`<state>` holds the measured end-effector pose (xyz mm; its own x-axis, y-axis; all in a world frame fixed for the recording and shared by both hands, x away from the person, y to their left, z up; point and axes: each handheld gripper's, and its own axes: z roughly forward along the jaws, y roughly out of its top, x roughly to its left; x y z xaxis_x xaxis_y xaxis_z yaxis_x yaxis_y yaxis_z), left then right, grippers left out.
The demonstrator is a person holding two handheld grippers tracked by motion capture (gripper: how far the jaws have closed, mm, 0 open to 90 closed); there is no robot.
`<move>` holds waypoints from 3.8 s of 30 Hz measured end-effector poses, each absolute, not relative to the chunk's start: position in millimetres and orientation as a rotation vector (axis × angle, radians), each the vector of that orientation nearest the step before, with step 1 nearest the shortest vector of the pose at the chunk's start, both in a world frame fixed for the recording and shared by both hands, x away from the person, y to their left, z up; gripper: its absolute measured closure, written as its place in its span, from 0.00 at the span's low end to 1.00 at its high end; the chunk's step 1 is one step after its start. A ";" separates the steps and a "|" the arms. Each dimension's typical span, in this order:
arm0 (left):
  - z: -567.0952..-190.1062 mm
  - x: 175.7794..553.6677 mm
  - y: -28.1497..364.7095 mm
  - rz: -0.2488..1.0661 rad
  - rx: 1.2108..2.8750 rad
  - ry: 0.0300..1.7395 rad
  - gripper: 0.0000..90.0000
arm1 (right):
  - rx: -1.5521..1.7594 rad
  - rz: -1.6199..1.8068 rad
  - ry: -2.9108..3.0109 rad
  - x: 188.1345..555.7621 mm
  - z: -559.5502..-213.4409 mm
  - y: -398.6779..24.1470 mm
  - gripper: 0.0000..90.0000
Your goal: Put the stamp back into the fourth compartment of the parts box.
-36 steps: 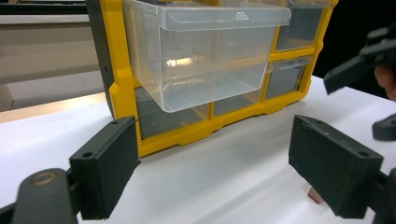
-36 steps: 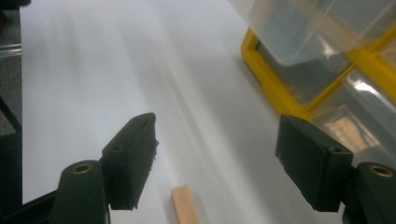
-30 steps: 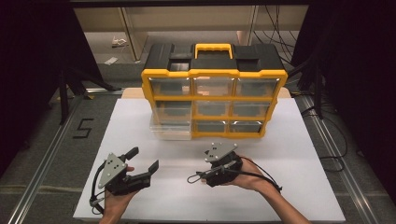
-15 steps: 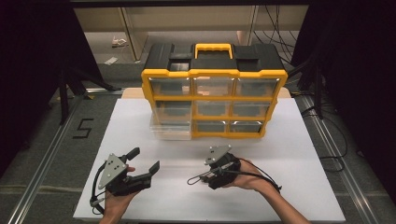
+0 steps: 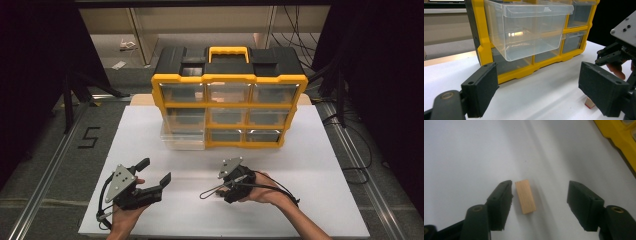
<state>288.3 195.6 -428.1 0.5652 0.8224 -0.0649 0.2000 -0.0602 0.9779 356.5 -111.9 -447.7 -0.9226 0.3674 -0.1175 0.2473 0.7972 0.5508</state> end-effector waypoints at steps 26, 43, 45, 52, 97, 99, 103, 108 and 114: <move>-428.6 287.2 192.3 0.634 1.596 0.869 0.18 | 0.391 0.738 2.856 354.5 -462.6 -105.5 0.84; -429.6 288.2 191.8 0.630 1.598 0.876 0.17 | 0.418 0.992 2.684 356.5 -424.4 -118.8 0.84; -429.7 288.2 191.8 0.630 1.600 0.876 0.17 | 0.423 1.009 2.661 356.7 -419.9 -120.0 0.84; -430.0 288.6 191.9 0.629 1.601 0.877 0.17 | 0.449 1.083 2.592 357.2 -405.5 -123.0 0.84; -429.2 287.7 192.1 0.634 1.597 0.870 0.17 | 0.444 1.256 2.387 359.2 -365.1 -125.5 0.84; -429.1 287.7 192.0 0.633 1.597 0.869 0.18 | 0.442 1.267 2.375 359.2 -362.5 -125.6 0.84; -429.3 287.9 191.6 0.633 1.597 0.869 0.18 | 0.435 1.281 2.352 360.0 -357.2 -125.7 0.84; -429.2 287.7 191.8 0.633 1.596 0.866 0.18 | 0.433 1.307 2.321 361.3 -351.1 -125.7 0.84; -429.0 287.4 191.5 0.629 1.591 0.852 0.18 | 0.422 1.323 2.306 362.3 -346.9 -123.7 0.84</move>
